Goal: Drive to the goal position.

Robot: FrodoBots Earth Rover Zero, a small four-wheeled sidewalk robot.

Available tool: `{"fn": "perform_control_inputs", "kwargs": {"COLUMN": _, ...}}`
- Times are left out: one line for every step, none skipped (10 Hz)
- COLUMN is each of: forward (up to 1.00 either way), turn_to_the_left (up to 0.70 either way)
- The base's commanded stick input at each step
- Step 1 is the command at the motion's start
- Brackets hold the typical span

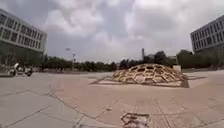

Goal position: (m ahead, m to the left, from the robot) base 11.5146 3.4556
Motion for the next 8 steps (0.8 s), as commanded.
{"fn": "perform_control_inputs", "kwargs": {"forward": 0.0, "turn_to_the_left": -0.35}}
{"fn": "perform_control_inputs", "kwargs": {"forward": 0.0, "turn_to_the_left": -0.5}}
{"fn": "perform_control_inputs", "kwargs": {"forward": 0.0, "turn_to_the_left": -0.67}}
{"fn": "perform_control_inputs", "kwargs": {"forward": 0.0, "turn_to_the_left": -0.7}}
{"fn": "perform_control_inputs", "kwargs": {"forward": 0.0, "turn_to_the_left": -0.7}}
{"fn": "perform_control_inputs", "kwargs": {"forward": 0.0, "turn_to_the_left": -0.67}}
{"fn": "perform_control_inputs", "kwargs": {"forward": 0.0, "turn_to_the_left": -0.58}}
{"fn": "perform_control_inputs", "kwargs": {"forward": 0.0, "turn_to_the_left": -0.48}}
